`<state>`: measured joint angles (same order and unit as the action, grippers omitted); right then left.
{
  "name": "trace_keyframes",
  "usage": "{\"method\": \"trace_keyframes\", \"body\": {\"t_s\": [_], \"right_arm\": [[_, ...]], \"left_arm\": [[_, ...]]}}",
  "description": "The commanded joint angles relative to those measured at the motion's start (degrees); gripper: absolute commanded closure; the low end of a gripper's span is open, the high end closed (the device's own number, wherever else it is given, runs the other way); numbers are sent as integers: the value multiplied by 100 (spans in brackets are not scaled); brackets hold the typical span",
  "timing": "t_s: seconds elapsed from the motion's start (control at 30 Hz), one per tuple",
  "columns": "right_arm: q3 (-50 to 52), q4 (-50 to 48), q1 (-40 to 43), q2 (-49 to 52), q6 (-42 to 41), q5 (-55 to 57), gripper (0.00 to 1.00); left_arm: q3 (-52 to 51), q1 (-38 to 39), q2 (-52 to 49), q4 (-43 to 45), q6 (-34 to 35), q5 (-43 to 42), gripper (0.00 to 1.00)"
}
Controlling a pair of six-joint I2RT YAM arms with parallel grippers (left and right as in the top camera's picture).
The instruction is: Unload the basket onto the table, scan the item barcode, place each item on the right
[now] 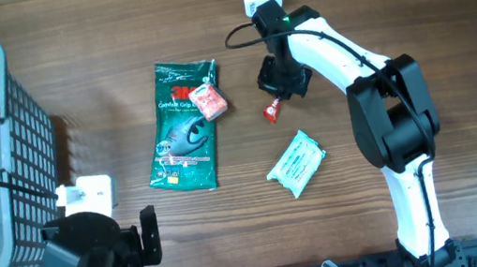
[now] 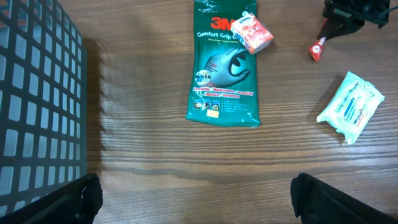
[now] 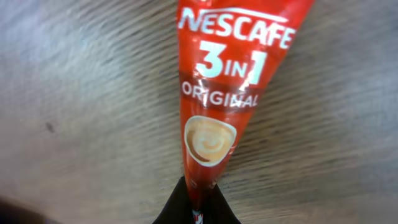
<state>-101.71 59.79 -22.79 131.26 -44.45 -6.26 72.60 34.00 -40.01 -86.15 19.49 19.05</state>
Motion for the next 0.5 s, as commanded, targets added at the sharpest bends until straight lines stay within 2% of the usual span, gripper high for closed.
{"method": "trace_keyframes", "body": {"t_s": [0.0, 0.1, 0.23, 0.3, 0.47], "right_arm": [[31, 68, -4, -415, 2079, -721, 96], [31, 212, -7, -1029, 3912, -2520, 96], [31, 726, -7, -1593, 4197, -2695, 96], [33, 1108, -7, -1858, 4653, -3101, 96], [33, 2887, -7, -2184, 8089, -5396, 96]], "left_arm": [[17, -20, 31, 11, 72, 50, 0], [17, -20, 31, 11, 72, 50, 0], [17, -20, 31, 11, 70, 50, 0], [17, -20, 31, 11, 70, 50, 0], [17, -20, 31, 11, 72, 50, 0]]}}
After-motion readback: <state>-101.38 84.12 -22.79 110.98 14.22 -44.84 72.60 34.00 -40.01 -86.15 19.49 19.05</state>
